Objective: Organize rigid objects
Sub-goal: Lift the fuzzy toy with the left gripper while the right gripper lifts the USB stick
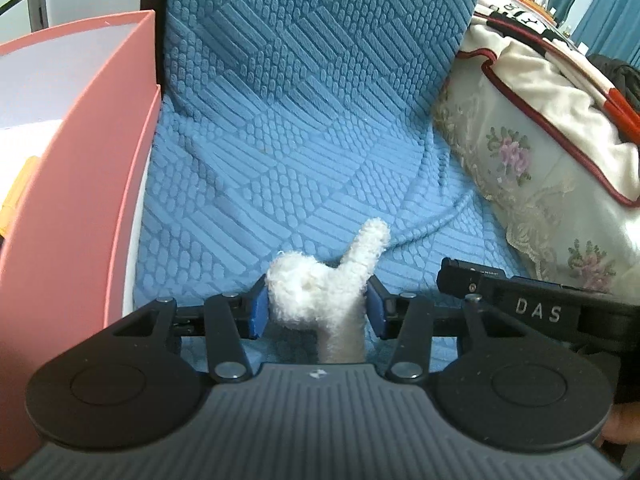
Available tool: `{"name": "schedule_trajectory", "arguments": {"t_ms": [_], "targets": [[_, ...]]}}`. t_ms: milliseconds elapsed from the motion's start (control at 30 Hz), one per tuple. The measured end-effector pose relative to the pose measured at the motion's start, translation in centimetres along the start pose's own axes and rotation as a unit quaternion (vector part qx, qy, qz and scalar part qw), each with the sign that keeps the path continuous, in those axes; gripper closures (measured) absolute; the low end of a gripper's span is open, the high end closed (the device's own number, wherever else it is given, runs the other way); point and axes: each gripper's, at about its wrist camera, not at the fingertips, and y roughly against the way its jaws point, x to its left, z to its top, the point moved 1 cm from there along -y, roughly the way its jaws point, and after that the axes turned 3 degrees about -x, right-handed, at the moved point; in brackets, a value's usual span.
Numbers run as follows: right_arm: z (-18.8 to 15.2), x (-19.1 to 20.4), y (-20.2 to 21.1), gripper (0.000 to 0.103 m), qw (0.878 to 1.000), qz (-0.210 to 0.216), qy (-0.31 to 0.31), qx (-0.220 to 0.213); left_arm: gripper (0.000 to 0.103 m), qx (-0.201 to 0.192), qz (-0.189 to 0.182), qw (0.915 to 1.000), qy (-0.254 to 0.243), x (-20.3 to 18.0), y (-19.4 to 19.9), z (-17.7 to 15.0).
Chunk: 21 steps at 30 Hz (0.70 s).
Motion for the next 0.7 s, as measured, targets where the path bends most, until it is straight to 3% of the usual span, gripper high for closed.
{"name": "schedule_trajectory", "arguments": {"t_ms": [333, 700], "targets": [[-0.4, 0.7, 2.6, 0.019, 1.000, -0.004, 0.002, -0.012, 0.049, 0.008, -0.005, 0.9999, -0.005, 0.3, 1.4, 0.4], [-0.4, 2.9, 6.5, 0.019, 0.999, 0.024, 0.035, -0.021, 0.049, -0.002, 0.001, 0.9999, 0.013, 0.8, 6.3, 0.5]]}}
